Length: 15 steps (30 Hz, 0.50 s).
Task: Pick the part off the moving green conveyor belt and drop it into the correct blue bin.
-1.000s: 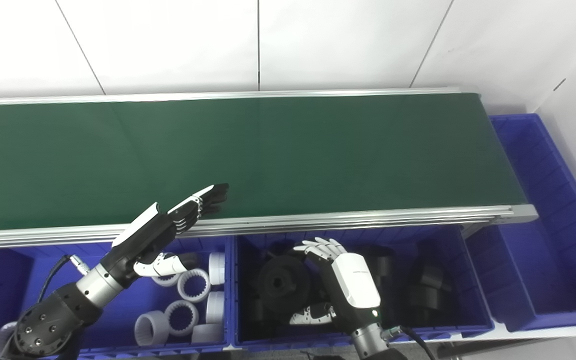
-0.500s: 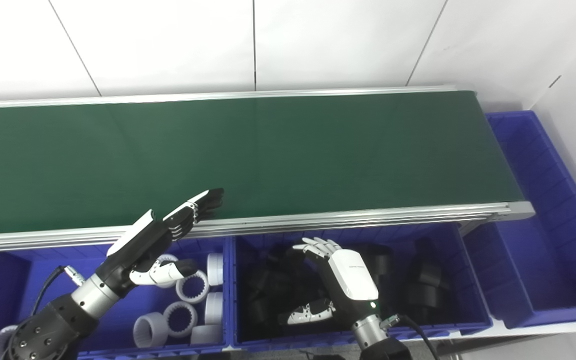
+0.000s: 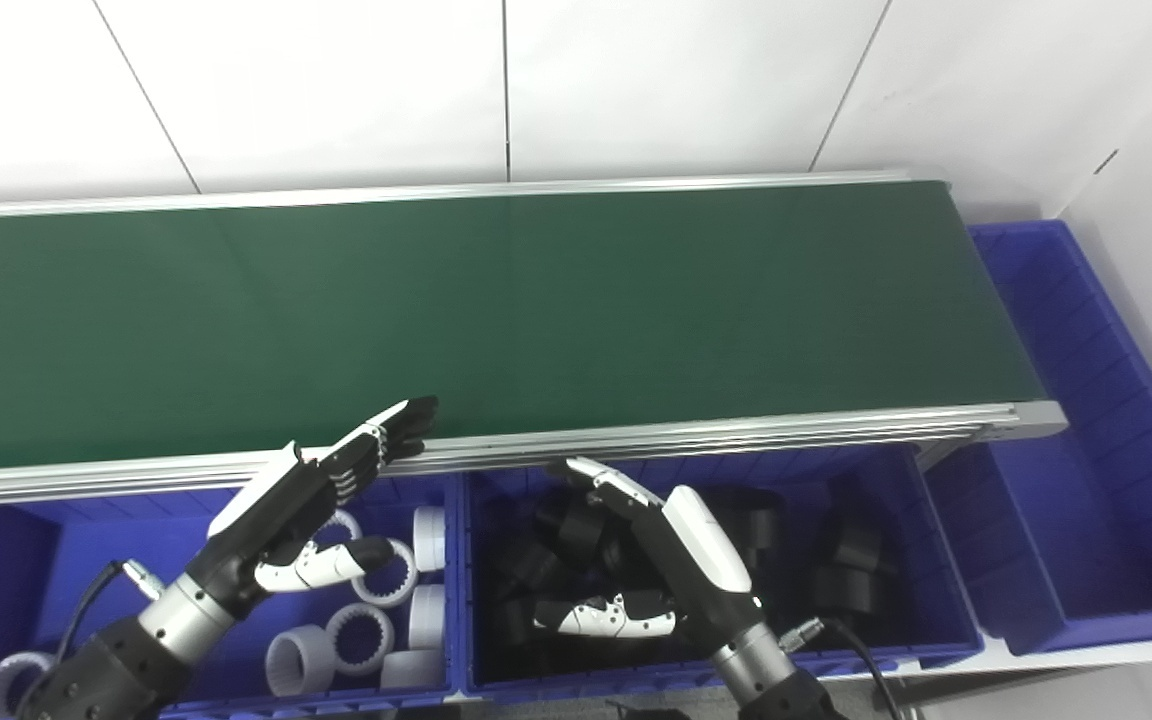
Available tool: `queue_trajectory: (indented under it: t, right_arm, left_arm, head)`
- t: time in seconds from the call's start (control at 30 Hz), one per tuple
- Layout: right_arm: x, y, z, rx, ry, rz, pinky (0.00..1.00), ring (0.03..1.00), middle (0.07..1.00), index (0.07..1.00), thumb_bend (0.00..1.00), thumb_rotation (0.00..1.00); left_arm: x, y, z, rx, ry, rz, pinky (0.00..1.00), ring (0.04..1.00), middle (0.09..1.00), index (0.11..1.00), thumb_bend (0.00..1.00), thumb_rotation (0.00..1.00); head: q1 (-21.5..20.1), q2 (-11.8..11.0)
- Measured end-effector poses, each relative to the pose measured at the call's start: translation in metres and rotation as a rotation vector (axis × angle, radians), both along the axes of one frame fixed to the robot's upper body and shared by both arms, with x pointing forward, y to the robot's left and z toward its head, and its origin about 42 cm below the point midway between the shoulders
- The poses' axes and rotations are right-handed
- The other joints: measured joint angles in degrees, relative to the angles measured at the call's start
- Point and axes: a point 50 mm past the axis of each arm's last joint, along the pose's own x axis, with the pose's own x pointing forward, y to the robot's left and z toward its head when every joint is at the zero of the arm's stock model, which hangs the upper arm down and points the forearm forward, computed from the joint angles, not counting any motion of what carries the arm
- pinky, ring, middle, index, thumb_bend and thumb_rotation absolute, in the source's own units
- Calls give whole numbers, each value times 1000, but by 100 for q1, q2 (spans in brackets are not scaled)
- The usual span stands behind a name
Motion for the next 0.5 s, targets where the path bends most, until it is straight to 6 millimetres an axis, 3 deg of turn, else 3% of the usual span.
queue_trajectory:
  t: [0.1,0.37,0.5]
  right_arm:
    - [0,2,11,53,6,52,842,917,956,939,470,905]
    - [2,2,20,114,27,95,876,943,977,960,504,998]
    - [5,-2,20,117,33,91,883,945,980,966,531,1000]
  left_arm:
    - [-8,2,-4,4,-5,6,931,965,980,955,476,662]
    - [-27,5,-11,22,6,35,929,961,977,954,464,642]
    - [-30,2,-13,17,8,43,933,964,978,953,474,655]
  head:
    - [44,0]
    - [149,-26]
    - [482,-184]
